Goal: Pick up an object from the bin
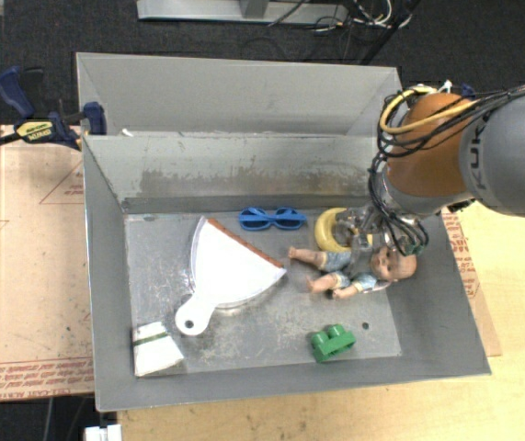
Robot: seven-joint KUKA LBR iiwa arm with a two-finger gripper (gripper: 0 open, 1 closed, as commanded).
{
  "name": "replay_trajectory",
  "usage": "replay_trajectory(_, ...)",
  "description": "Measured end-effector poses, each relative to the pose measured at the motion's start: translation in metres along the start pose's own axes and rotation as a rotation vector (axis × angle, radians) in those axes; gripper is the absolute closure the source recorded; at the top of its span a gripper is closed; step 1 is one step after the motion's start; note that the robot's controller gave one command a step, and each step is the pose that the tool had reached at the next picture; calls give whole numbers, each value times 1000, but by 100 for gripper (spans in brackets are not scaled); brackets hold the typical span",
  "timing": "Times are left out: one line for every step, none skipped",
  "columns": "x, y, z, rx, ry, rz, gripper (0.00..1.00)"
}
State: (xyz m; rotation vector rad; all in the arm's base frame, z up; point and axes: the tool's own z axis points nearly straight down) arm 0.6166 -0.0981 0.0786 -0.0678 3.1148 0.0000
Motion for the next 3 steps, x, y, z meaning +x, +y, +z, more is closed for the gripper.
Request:
replay_trajectory(4,-13,-114,0,-3,7,100)
replay_trajectory(4,-13,-114,0,-3,7,100)
replay_trajectory(8,-19,-159,-2,3,4,100)
